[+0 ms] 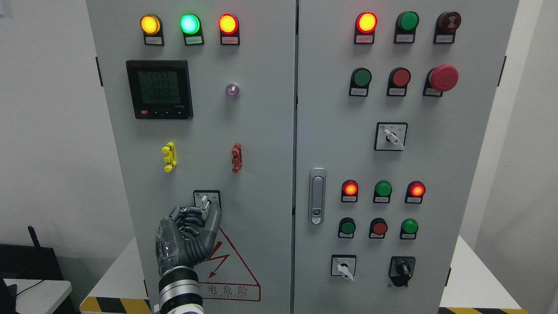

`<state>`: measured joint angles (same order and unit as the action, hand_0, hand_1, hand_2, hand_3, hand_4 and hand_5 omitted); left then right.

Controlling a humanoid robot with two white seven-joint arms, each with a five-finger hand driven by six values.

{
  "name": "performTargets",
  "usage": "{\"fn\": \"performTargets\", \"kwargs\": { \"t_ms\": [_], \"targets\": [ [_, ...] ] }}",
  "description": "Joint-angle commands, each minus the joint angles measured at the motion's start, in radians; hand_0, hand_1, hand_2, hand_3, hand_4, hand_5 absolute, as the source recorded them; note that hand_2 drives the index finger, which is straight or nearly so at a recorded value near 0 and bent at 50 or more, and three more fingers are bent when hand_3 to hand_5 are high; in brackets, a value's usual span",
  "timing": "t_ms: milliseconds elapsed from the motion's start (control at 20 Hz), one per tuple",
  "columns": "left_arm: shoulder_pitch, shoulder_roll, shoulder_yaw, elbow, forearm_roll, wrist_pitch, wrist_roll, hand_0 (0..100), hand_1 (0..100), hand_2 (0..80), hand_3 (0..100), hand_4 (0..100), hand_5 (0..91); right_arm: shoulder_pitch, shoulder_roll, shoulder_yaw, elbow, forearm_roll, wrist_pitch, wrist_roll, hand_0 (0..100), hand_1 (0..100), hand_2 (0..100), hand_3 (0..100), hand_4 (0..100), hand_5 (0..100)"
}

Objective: Turn on light switch 1

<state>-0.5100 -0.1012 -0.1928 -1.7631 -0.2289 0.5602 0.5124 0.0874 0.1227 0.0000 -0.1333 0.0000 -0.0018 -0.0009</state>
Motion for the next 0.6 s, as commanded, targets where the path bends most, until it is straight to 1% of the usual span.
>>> {"fn": "performTargets", "kwargs": {
  "t_ms": [0, 551],
  "targets": [
    [-0.002, 0.0, 0.0, 0.005, 0.002, 0.003, 0.0, 18, 49, 53.1, 77, 84, 85.7, 0.0, 0.0, 0.02, 0.0, -0.026, 0.0, -0.001, 12, 39, 0, 0, 0, 0],
    [-0.008, 0.0, 0.0, 0.007, 0.002, 0.01, 0.0, 19, 48, 53.3, 77, 85, 86.0, 0.0, 0.0, 0.02, 0.0, -0.026, 0.0, -0.001, 12, 39, 0, 0, 0, 0]
  ]
}}
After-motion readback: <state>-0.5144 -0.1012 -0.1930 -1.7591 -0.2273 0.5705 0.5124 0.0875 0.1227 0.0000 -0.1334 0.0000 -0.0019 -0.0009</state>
